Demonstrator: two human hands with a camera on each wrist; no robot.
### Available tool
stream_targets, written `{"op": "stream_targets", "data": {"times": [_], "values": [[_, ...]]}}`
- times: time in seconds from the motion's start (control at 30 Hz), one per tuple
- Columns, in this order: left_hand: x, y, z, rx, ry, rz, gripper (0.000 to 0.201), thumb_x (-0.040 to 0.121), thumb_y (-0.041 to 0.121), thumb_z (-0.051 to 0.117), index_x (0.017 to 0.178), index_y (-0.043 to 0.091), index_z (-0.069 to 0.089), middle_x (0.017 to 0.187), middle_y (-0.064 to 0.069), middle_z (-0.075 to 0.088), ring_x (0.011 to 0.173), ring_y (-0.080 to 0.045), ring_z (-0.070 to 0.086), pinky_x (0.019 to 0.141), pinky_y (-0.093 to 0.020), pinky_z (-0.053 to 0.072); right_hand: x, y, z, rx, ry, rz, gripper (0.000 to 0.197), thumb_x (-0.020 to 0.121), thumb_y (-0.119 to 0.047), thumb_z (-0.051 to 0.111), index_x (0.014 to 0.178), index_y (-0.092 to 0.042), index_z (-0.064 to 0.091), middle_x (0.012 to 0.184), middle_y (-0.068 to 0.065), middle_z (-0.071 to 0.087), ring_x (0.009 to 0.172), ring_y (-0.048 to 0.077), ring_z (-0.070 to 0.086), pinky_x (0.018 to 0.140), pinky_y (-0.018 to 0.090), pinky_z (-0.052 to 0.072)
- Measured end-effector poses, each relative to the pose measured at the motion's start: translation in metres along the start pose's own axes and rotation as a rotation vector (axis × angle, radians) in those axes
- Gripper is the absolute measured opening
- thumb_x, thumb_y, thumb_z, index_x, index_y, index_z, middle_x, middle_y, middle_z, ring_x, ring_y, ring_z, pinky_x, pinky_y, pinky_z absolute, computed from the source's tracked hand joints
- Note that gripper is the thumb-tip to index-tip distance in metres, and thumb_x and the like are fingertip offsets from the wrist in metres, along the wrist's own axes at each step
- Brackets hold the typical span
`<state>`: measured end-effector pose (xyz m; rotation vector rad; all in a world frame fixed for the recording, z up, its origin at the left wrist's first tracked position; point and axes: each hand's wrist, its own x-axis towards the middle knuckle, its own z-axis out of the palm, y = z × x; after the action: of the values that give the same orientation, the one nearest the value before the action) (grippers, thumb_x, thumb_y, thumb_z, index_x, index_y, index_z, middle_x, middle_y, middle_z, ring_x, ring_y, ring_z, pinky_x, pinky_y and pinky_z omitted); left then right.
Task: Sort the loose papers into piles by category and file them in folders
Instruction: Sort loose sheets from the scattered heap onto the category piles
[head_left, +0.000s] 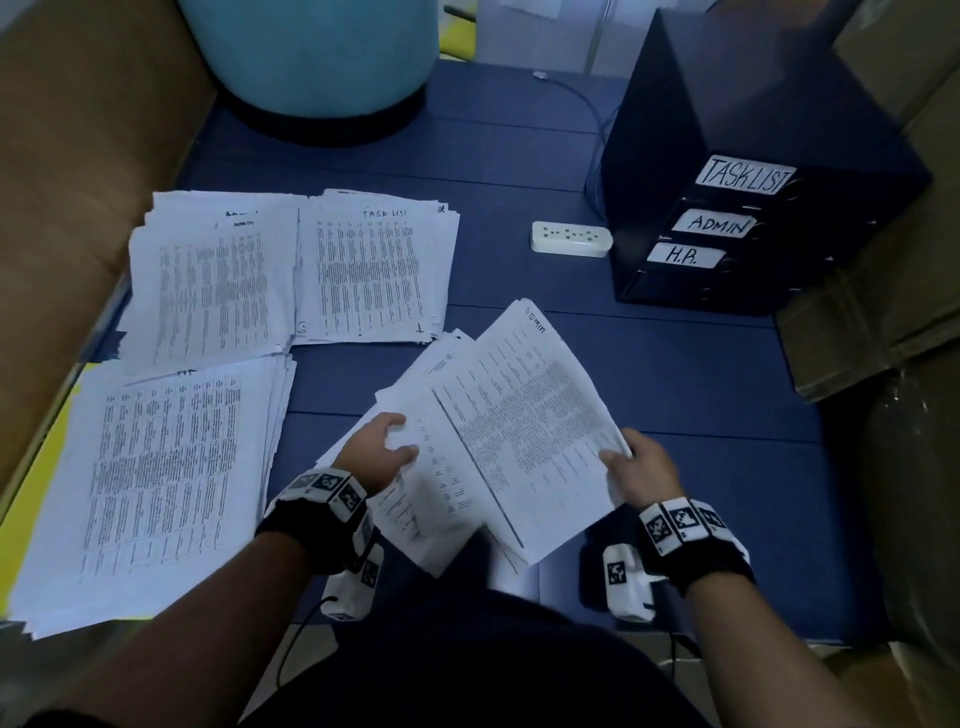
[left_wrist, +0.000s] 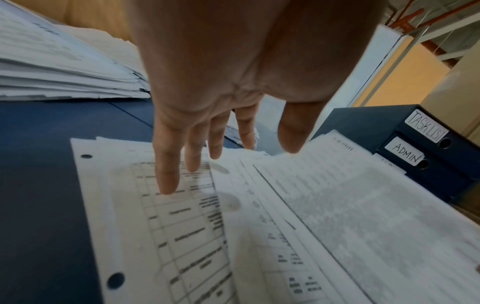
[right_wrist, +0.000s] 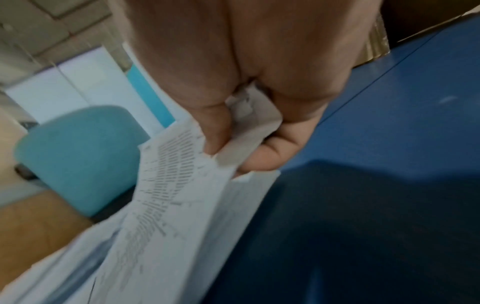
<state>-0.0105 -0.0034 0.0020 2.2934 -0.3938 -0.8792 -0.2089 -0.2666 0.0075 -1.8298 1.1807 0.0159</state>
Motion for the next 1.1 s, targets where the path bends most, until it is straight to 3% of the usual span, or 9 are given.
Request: {"op": "stream_targets", "data": {"times": [0.1,0.17,0.33,0.43,0.63,0.73,0.83,0.97,1.1], "values": [[-0.005,0.014,-0.006,-0.171,-0.004,0.015,0.056,0.09,0.028,0.064,0.139,0.017,0.039,0.14,-0.007,0.047,0.127,-0.025,0.047,0.1,-0.038,0.04,-0.004,-0.007,-0.012,0.157,-0.029,-0.049,0.019,0.093,-0.011,0.059,0.091,-0.027,0.067,0.092,-0.003,0.073,0.087,0.019,0.069,0.078,0.035,0.054],[-0.009,0.028,-0.009,-0.339,-0.073,0.017,0.062,0.09,0.03,0.064,0.142,0.022,0.033,0.134,-0.008,0.052,0.116,-0.023,0.055,0.091,-0.039,0.049,-0.007,-0.013,-0.01,0.253,-0.068,-0.054,0.021,0.093,-0.01,0.059,0.094,-0.028,0.069,0.096,-0.002,0.074,0.092,0.022,0.07,0.084,0.043,0.056],[-0.015,0.052,-0.013,-0.664,0.003,0.025,0.074,0.09,0.0,0.059,0.147,0.025,0.018,0.106,-0.007,0.07,0.089,-0.017,0.068,0.069,-0.035,0.058,-0.019,-0.033,0.009,0.488,-0.139,-0.059,0.021,0.096,0.0,0.053,0.101,-0.017,0.066,0.104,0.008,0.073,0.096,0.028,0.069,0.079,0.039,0.056],[-0.017,0.053,-0.019,-0.711,0.1,0.03,0.064,0.089,-0.003,0.059,0.141,0.021,0.03,0.099,-0.007,0.071,0.075,-0.012,0.07,0.055,-0.025,0.054,-0.026,-0.038,0.017,0.533,-0.169,-0.062,0.02,0.096,-0.002,0.054,0.105,-0.016,0.066,0.104,0.007,0.074,0.098,0.028,0.07,0.085,0.044,0.055],[-0.022,0.049,-0.032,-0.73,0.177,0.096,0.03,0.085,0.005,0.068,0.111,0.016,0.06,0.105,-0.005,0.071,0.098,-0.024,0.068,0.086,-0.045,0.055,-0.031,-0.042,0.02,0.489,-0.109,-0.106,0.014,0.094,-0.003,0.057,0.102,-0.013,0.062,0.104,0.007,0.073,0.092,0.023,0.071,0.081,0.041,0.057],[-0.019,0.04,-0.034,-0.696,0.204,0.113,0.028,0.088,0.011,0.061,0.109,0.029,0.064,0.111,-0.002,0.07,0.103,-0.024,0.067,0.091,-0.053,0.051,-0.032,-0.045,0.022,0.535,-0.081,-0.108,0.014,0.095,-0.002,0.054,0.099,-0.013,0.062,0.1,0.008,0.073,0.086,0.023,0.071,0.075,0.038,0.057],[-0.014,0.031,-0.036,-0.691,0.26,0.096,0.032,0.084,0.01,0.057,0.103,0.034,0.064,0.109,-0.001,0.071,0.097,-0.024,0.067,0.091,-0.058,0.049,-0.029,-0.043,0.016,0.575,0.141,-0.102,0.015,0.095,-0.009,0.056,0.09,-0.021,0.062,0.09,0.005,0.071,0.078,0.023,0.067,0.073,0.041,0.056],[-0.016,0.029,-0.04,-0.678,0.318,0.073,0.034,0.091,0.0,0.052,0.107,0.029,0.061,0.108,-0.003,0.07,0.097,-0.026,0.068,0.088,-0.053,0.052,-0.023,-0.035,-0.008,0.712,0.411,-0.042,0.007,0.097,-0.012,0.054,0.099,-0.017,0.059,0.094,0.003,0.068,0.076,0.018,0.065,0.055,0.021,0.053],[-0.018,0.027,-0.041,-0.674,0.332,0.06,0.033,0.093,-0.001,0.051,0.118,0.019,0.06,0.11,-0.006,0.069,0.093,-0.026,0.066,0.082,-0.038,0.051,-0.02,-0.03,-0.023,0.722,0.469,-0.034,0.01,0.098,-0.012,0.053,0.106,-0.015,0.057,0.096,0.004,0.067,0.074,0.013,0.064,0.049,0.016,0.051]]}}
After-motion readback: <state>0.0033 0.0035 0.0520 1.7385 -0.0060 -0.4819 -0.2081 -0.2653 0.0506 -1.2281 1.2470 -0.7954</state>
